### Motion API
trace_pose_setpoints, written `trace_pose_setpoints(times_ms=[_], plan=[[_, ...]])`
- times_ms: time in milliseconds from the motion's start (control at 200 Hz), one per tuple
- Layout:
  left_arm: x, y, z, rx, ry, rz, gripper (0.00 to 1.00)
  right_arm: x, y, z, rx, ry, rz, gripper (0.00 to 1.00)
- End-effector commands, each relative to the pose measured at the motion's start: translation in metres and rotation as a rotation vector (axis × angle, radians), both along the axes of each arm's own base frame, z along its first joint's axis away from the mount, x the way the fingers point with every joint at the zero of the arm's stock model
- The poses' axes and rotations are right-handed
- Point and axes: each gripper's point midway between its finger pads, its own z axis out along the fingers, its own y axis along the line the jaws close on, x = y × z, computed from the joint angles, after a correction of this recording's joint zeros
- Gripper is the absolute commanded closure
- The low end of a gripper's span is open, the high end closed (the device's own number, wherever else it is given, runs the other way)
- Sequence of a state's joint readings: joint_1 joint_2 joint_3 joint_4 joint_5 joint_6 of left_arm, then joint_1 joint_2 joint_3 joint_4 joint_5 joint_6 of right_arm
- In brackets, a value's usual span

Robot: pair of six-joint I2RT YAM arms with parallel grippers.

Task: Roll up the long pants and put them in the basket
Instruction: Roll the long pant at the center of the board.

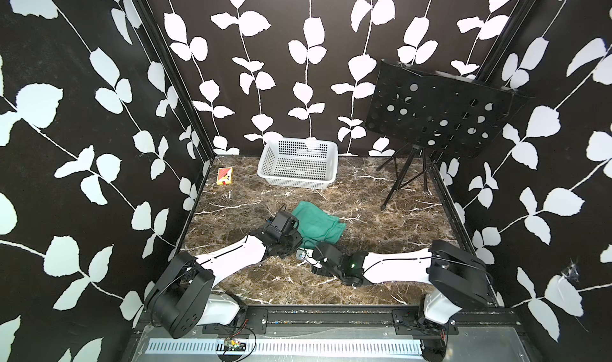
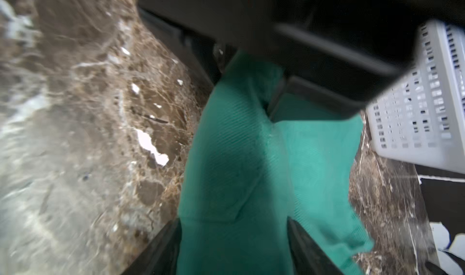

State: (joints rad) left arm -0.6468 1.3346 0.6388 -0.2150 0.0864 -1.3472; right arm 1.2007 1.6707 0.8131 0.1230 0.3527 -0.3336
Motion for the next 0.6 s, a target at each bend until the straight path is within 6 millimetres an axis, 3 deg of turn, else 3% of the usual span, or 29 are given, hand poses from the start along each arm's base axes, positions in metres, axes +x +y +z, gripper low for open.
trace_pose_setpoints(times_ms=[0,95,155,230,310,410,595], plan=[[-0.018,0.016,-0.014,0.064,0.088,0.012,0.67,0.014,-0.001,-0.001,-0.028,-0.062,-0.043,0.53],[-0.016,0.018,-0.009,0.057,0.071,0.024,0.63,0.007,-0.001,-0.002,0.007,-0.011,-0.041,0.77],[-0.014,0.020,-0.002,0.057,0.047,0.031,0.52,-0.001,-0.002,-0.005,0.032,0.067,-0.035,0.85],[-0.011,0.025,0.011,0.062,0.000,0.044,0.30,-0.011,-0.003,-0.009,0.085,0.213,-0.033,0.88],[-0.009,0.031,0.027,0.069,-0.055,0.043,0.16,-0.024,0.000,-0.011,0.171,0.435,-0.026,0.89],[-0.012,0.032,0.040,0.066,-0.091,0.009,0.09,-0.033,0.002,-0.008,0.280,0.684,-0.027,0.90],[-0.020,0.026,0.038,0.019,-0.098,-0.040,0.05,-0.031,0.003,0.002,0.421,0.982,-0.035,0.92]])
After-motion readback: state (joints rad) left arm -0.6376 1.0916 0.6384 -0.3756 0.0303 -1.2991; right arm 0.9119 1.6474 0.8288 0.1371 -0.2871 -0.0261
